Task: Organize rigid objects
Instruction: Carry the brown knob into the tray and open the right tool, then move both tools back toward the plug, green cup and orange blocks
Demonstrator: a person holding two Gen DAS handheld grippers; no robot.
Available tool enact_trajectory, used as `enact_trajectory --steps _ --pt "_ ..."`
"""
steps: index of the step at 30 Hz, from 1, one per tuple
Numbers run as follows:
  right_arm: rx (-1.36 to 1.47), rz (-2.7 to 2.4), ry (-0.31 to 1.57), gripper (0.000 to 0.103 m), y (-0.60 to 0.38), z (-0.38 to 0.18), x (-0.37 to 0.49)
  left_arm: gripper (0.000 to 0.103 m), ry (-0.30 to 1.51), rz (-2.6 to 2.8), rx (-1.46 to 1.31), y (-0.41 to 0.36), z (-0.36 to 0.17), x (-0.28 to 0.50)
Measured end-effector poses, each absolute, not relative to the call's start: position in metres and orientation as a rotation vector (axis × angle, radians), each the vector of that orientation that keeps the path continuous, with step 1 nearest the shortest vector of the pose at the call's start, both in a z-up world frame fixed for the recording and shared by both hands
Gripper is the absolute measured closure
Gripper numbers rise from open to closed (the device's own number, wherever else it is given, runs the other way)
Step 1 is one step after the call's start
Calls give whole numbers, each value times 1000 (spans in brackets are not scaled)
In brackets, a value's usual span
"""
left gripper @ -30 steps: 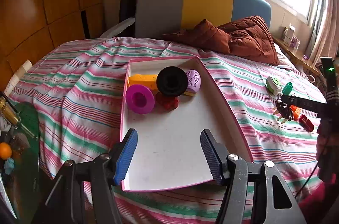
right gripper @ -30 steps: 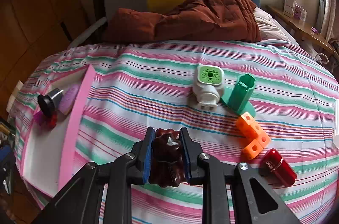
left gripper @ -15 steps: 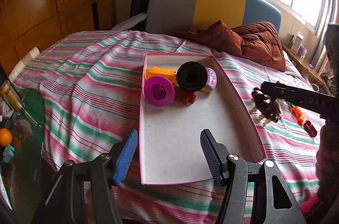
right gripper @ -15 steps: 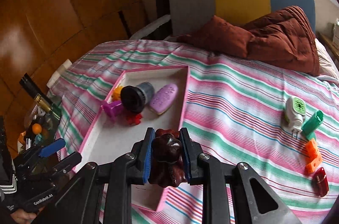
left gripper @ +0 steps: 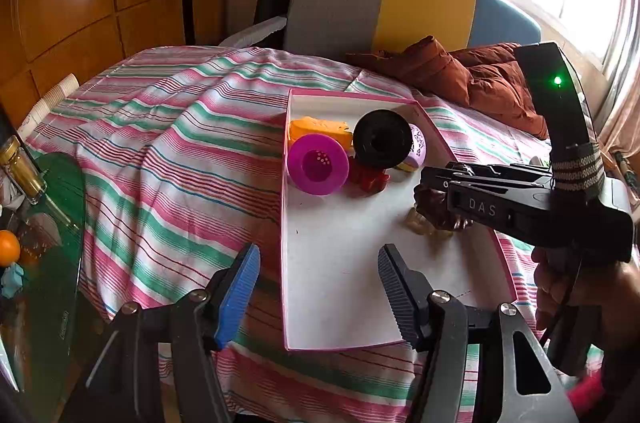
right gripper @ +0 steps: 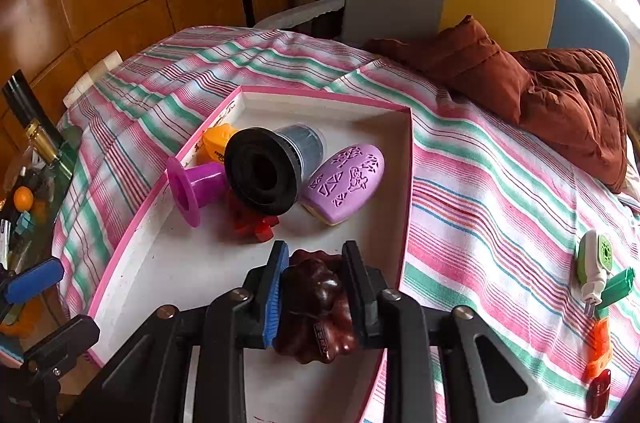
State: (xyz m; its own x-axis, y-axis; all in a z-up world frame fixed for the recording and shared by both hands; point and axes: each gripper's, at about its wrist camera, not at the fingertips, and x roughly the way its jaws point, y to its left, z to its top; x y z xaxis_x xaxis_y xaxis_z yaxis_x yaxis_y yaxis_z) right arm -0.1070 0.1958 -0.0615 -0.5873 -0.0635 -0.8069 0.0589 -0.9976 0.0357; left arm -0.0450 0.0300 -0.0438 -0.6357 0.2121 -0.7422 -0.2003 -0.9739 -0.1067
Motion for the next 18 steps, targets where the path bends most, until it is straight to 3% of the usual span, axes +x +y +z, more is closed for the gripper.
enact_trajectory --steps 3,10,18 --pt "1387 -2742 -12 74 198 -62 -108 41 -24 2650 -1210 31 -45 -45" --pt "1373 -2737 -157 57 208 -54 -103 41 4 2662 -1189 33 -40 -42" --pt "1275 -2787 -148 56 212 -33 -80 41 21 2670 -1162 35 -34 -38"
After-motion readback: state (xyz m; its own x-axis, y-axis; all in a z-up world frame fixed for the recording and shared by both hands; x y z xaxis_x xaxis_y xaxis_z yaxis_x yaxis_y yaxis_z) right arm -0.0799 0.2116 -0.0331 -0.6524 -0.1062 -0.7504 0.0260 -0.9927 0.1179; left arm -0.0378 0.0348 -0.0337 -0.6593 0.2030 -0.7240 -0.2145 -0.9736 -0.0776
